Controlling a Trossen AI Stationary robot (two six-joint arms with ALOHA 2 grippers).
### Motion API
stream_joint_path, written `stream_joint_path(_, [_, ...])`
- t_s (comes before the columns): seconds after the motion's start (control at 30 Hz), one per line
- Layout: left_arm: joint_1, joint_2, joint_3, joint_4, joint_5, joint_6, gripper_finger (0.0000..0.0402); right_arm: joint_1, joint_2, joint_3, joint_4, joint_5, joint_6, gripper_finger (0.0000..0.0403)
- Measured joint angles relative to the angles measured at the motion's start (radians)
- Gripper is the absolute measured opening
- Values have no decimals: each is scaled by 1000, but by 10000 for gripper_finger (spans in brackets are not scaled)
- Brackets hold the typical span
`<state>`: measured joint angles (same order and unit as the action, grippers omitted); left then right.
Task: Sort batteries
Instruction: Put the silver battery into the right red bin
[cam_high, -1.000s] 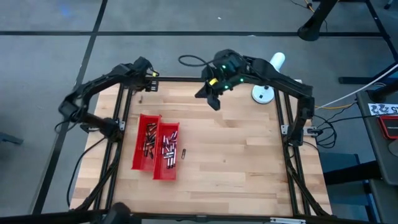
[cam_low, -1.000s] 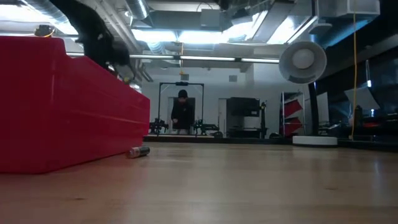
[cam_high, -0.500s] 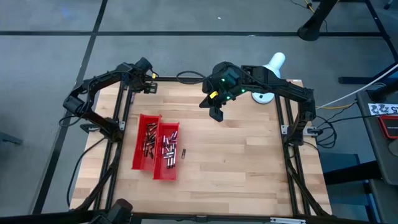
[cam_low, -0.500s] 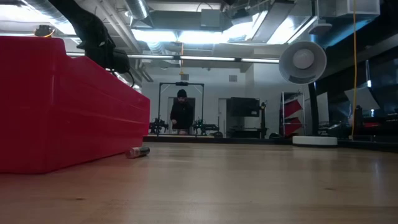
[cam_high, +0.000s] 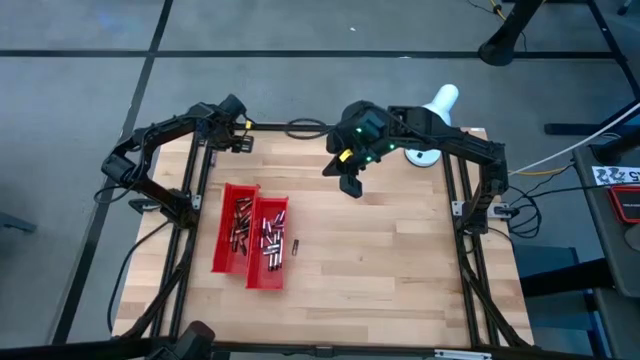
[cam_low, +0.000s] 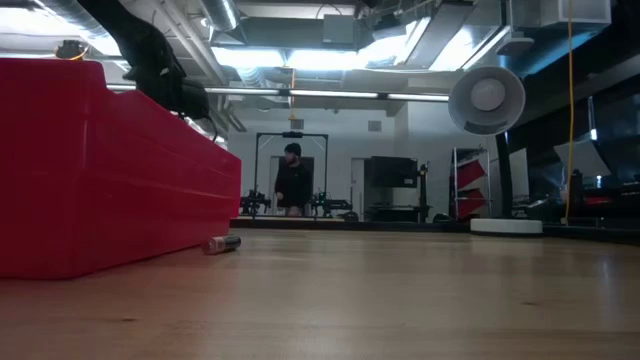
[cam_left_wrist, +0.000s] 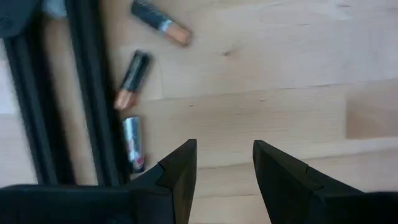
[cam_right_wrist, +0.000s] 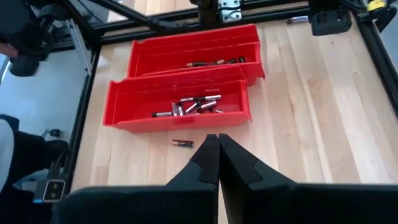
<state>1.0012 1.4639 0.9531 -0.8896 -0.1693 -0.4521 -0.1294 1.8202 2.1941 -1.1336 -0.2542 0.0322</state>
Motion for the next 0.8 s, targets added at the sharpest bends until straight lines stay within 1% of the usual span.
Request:
stream_joint_path(0.03, [0, 0, 0, 15, 30, 37, 147, 1, 0, 0, -5, 0, -7, 3])
stream_joint_path(0.13, [-20, 0, 17, 19, 172, 273, 147, 12, 0, 0, -34, 0, -22, 3])
stream_joint_path(0.17, [-36, 0, 29, 3, 192, 347, 147, 13, 0, 0, -49, -1, -34, 3])
stream_joint_path(0.23, [-72, 0, 62, -47, 164, 444, 147, 13, 0, 0, -75, -2, -63, 3])
stream_joint_path(0.37, [-147, 0, 128, -117, 17, 563, 147, -5, 0, 0, -106, -36, -119, 3])
stream_joint_path(0.47, [-188, 0, 161, -132, -5, 643, 147, -28, 0, 0, -112, -65, -146, 3])
stream_joint_path(0.63, [-233, 0, 176, -157, -11, 651, 147, -44, 0, 0, -186, -79, -179, 3])
stream_joint_path(0.73, [-266, 20, 177, -272, -35, 702, 152, -41, 0, 0, -237, -80, -211, 3])
stream_joint_path(0.8, [-293, 55, 176, -348, -95, 749, 164, -41, -1, 0, -253, -80, -229, 3])
